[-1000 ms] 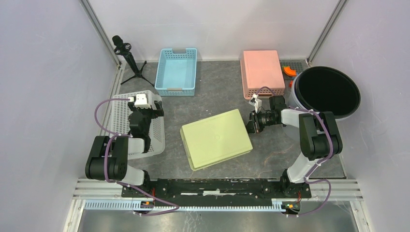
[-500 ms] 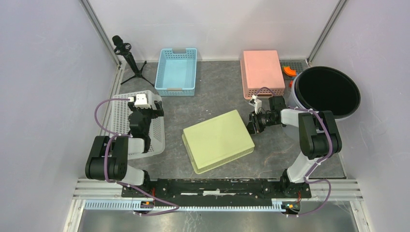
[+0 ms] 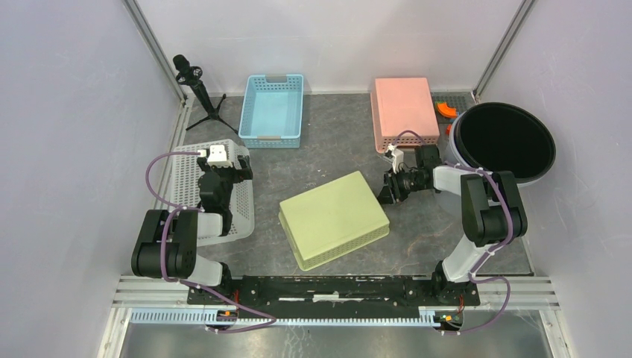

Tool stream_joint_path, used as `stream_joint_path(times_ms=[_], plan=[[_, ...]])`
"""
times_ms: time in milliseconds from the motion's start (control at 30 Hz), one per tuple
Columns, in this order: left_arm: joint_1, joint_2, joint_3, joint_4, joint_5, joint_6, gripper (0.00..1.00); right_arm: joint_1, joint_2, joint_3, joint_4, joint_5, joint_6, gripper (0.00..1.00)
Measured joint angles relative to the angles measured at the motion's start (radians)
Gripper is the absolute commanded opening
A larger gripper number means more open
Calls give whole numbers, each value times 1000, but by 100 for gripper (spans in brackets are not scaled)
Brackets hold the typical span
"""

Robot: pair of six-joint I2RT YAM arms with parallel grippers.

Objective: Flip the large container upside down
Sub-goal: Turn the container upside down at the center of the board.

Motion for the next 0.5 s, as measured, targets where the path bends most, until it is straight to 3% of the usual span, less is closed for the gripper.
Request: stream_joint_path(times_ms=[500], plan=[[0,0,0,0,0,0,100,105,-196,101,-44,335,-102,51]])
